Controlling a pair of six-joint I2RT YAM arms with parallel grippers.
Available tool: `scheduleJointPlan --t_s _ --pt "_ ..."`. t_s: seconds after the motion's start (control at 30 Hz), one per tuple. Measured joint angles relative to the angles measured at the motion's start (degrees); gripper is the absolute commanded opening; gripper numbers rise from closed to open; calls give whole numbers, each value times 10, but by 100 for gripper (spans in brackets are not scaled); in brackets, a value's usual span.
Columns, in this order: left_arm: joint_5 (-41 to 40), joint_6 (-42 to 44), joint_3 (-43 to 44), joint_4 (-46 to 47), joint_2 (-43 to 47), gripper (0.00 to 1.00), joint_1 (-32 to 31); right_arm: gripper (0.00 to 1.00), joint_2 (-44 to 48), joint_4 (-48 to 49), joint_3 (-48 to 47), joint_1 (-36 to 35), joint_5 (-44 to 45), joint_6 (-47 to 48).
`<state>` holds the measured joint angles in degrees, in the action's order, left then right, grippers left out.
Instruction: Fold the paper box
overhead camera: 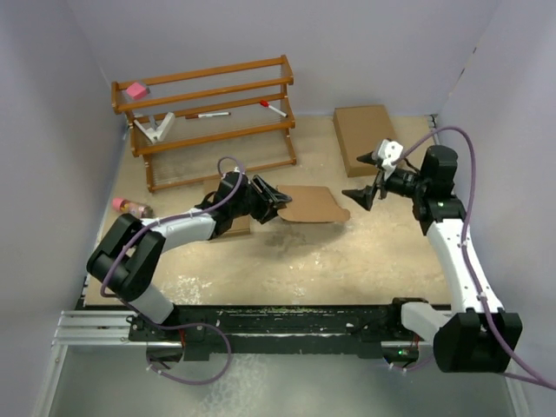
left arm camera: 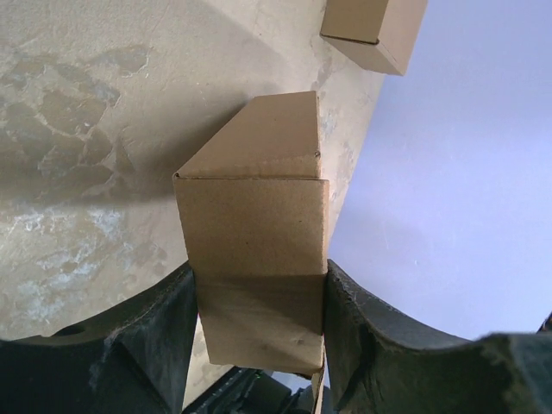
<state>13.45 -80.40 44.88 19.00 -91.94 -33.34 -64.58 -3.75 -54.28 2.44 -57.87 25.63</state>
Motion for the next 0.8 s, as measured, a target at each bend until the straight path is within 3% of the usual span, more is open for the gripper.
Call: scheduleJointPlan --t_s 0.1,0.3,0.57,0.8 --pt "-2 -11 24 -52 5 37 4 100 10 -11 6 -56 2 91" --pt "0 -42 50 -120 8 38 11 100 8 1 107 -196 111 205" --pt "0 -63 77 -167 8 38 17 100 -5 97 156 -309 278 253" --pt "0 -71 82 -179 8 38 21 99 -69 169 173 -360 377 261"
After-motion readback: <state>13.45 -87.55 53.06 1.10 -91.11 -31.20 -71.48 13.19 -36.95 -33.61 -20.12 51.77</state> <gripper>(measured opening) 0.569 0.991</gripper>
